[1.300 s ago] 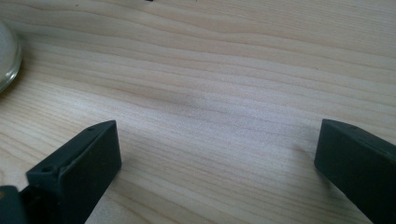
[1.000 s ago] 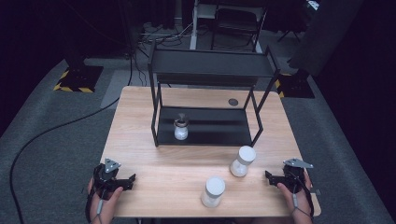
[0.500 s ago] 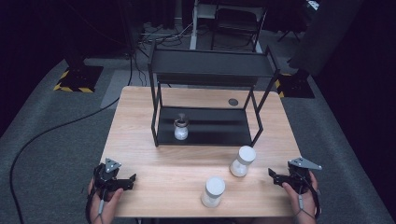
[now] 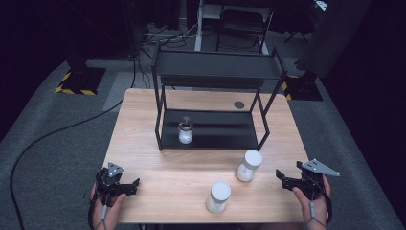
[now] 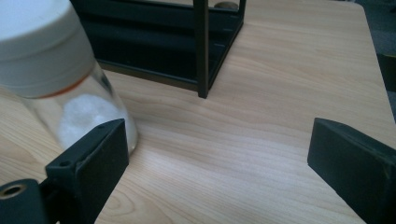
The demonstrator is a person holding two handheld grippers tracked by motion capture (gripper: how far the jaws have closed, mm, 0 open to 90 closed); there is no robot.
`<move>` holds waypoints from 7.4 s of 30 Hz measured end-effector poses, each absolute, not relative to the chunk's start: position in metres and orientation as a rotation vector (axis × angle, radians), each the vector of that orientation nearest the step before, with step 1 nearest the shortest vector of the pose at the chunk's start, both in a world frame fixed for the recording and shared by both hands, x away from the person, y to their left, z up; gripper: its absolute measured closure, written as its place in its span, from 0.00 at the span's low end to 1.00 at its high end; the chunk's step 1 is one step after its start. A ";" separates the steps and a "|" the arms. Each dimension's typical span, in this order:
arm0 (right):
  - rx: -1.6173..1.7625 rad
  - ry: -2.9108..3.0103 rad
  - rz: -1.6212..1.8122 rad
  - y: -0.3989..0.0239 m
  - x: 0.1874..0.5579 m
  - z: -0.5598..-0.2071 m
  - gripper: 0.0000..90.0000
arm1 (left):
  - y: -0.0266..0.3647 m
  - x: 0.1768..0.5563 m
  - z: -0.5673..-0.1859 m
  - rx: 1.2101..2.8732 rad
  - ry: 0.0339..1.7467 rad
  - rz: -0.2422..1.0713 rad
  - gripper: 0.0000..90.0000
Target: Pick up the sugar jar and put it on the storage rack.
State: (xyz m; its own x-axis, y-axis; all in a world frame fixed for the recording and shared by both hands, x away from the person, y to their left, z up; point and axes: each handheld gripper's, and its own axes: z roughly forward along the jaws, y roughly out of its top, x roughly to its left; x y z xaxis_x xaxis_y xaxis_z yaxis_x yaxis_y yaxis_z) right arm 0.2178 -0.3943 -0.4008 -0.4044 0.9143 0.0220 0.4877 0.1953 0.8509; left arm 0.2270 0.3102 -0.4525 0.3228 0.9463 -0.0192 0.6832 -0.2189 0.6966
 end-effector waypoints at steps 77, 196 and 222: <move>0.930 2.131 1.435 -0.297 0.180 -0.371 0.07 | 0.309 0.227 -0.453 1.985 1.429 0.559 0.00; 0.903 2.199 1.333 -0.212 0.255 -0.318 0.37 | 0.306 0.230 -0.452 1.988 1.427 0.556 0.00; 0.992 2.130 1.271 -0.193 0.323 -0.322 0.37 | 0.307 0.230 -0.452 1.991 1.422 0.554 0.00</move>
